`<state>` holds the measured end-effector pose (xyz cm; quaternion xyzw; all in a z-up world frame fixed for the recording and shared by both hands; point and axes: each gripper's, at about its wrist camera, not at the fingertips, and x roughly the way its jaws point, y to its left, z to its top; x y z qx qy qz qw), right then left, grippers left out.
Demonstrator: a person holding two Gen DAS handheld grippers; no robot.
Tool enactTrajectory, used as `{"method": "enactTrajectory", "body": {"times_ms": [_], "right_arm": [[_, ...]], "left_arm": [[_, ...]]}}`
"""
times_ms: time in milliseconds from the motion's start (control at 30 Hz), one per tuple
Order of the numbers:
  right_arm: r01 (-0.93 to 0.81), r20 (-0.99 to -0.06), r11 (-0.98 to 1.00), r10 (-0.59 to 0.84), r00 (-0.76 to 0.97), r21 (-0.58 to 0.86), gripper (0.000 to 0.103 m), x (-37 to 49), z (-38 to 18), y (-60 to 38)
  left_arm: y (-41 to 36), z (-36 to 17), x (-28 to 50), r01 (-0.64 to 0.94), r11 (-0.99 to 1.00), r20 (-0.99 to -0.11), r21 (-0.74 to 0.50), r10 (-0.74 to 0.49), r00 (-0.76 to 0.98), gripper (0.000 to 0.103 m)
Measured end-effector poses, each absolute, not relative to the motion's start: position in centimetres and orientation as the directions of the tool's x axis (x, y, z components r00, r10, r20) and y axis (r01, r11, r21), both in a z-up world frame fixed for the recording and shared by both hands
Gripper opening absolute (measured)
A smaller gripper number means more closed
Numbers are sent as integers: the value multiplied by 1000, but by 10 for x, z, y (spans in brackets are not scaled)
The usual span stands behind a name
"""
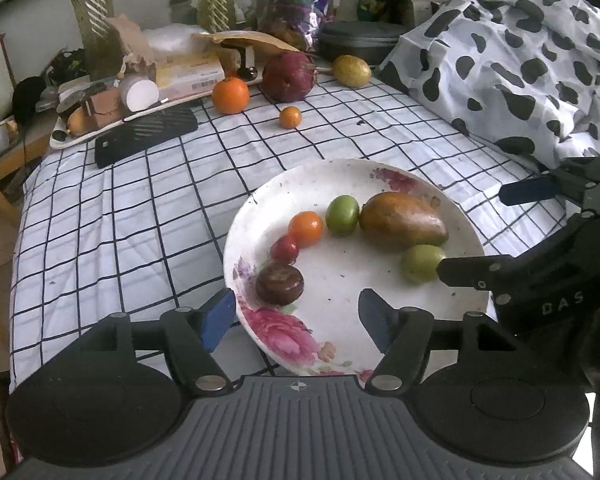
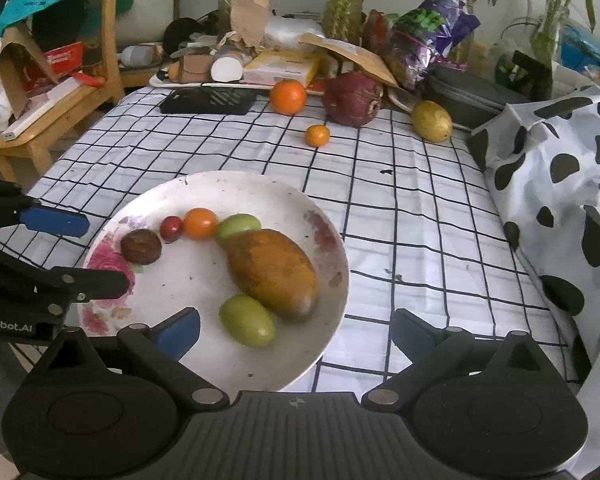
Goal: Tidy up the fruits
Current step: 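Lower the red fruit and green lime into the plate and open both tools, then reach the left tool to the small orange tomato while the right tool approaches the yellow fruit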
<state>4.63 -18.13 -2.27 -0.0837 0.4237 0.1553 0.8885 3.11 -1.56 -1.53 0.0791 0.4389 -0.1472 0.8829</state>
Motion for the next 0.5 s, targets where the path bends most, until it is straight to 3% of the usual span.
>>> {"method": "enactTrajectory", "body": {"times_ms": [67,500], "right_arm": [[-339,-776,941,202,598,-16,101,47,-22,-183],[-302,-767,953,189,613,-6,103,50,-20,-188]], "left_arm": [[-14,-15,31,316,949,-791,16,-181,584,75],[-11,-8,34,263,964,-753,45,-141,643,77]]}}
